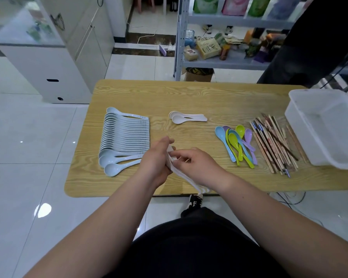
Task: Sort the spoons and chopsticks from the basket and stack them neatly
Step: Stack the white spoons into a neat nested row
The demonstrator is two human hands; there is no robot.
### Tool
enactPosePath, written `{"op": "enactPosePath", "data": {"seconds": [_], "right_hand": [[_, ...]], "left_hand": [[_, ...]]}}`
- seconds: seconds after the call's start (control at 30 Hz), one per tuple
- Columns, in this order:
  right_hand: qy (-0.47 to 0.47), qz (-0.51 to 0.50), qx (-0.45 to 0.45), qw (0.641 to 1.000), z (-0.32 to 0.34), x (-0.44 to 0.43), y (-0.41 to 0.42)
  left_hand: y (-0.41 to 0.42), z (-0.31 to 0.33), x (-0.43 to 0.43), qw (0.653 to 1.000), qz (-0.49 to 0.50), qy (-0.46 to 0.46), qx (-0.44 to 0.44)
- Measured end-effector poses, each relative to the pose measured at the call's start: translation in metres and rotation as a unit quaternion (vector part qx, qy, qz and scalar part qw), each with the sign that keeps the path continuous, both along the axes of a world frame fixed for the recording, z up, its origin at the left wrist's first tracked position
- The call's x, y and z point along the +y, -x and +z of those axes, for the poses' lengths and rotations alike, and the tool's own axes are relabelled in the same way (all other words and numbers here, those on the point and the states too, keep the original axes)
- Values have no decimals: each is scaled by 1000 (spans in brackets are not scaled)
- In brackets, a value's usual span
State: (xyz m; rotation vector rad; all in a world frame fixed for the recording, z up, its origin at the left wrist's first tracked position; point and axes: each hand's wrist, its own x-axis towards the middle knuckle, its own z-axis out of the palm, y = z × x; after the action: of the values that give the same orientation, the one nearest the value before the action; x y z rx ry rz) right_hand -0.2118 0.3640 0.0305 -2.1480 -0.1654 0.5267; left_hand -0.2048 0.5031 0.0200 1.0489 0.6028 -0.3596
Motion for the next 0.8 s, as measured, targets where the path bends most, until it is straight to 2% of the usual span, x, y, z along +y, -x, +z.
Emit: {"op": "enactPosePath", "data": {"seconds": [0.13, 0.2, 0.33, 0.43, 0.53, 0.67, 0.8], "right_hand": [[-21, -33, 23, 999, -4, -3, 3], [-20, -60, 49, 997, -8, -12, 2], [-35, -3, 151, 988, -10, -33, 3], [-144, -21, 273, 951, -15, -39, 4], [-203, -70, 328, 920, -22, -45, 2], [-173, -57, 304, 935, -28, -57, -3], [-10, 1, 189, 982, -26, -72, -14]], "left_hand": [[1, 0, -4, 999, 7, -41, -18], [-2, 2, -2, 999, 31, -31, -8], [-10, 3, -1, 998, 62, 12, -8], [-16, 2, -3, 998, 59, 9, -11], [-19, -1, -8, 999, 43, 7, -15], [-19, -6, -13, 1000, 12, 5, -7], [-23, -15, -8, 994, -74, -83, -5]]}}
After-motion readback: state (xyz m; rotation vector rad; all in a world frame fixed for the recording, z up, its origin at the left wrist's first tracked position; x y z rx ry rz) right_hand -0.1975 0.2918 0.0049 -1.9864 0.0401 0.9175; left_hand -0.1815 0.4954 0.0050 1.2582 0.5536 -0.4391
